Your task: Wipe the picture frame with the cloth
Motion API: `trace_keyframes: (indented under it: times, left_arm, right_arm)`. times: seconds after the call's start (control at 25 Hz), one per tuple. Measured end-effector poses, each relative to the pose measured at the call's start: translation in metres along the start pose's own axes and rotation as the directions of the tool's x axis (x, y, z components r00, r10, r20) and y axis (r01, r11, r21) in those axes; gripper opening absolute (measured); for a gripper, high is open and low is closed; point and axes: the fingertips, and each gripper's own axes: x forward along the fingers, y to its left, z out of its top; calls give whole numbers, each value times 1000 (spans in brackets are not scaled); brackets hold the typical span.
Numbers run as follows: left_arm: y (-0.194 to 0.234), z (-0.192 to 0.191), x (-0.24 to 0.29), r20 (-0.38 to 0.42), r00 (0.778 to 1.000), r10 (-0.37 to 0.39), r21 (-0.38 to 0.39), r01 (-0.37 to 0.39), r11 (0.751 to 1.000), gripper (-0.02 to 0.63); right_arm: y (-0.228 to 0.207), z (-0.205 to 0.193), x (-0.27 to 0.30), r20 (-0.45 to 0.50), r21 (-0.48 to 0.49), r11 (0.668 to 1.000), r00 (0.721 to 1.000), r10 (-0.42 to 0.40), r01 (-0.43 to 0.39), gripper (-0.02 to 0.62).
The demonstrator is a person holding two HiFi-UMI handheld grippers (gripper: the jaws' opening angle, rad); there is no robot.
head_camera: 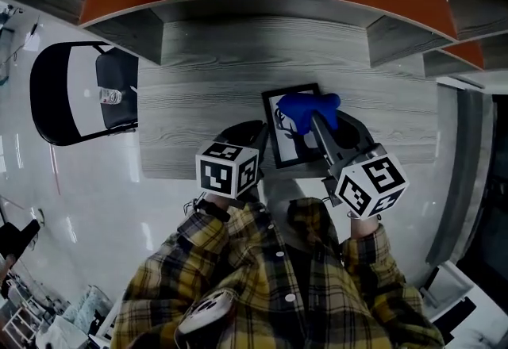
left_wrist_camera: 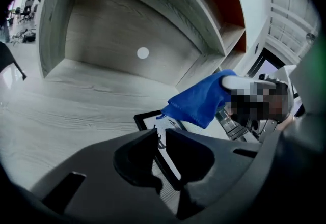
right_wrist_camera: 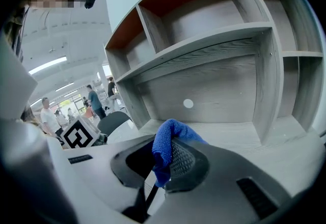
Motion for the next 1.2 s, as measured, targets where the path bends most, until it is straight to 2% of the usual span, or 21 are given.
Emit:
trace_keyframes:
  times: [0.2, 0.52, 0.92, 1.2]
  left_arm:
    - [9, -30, 22, -65, 998, 11, -51, -14, 999, 84]
    - [7, -68, 47, -164, 986, -13, -71, 2, 997, 89]
    - [6, -71, 53, -151, 986, -70, -169, 44, 985, 84]
    - [5, -72, 53, -161, 986, -43, -134, 21, 991, 78]
  right_arm:
    - [-4, -11, 6, -4, 22, 1000, 1000, 10, -10, 41]
    - [-12, -20, 13, -9, 51, 999, 1000, 14, -13, 41]
    - [-14, -23, 19, -13, 64, 998, 1000, 23, -22, 41]
    - [-1, -9, 43, -5, 30, 996, 997, 80, -79, 41]
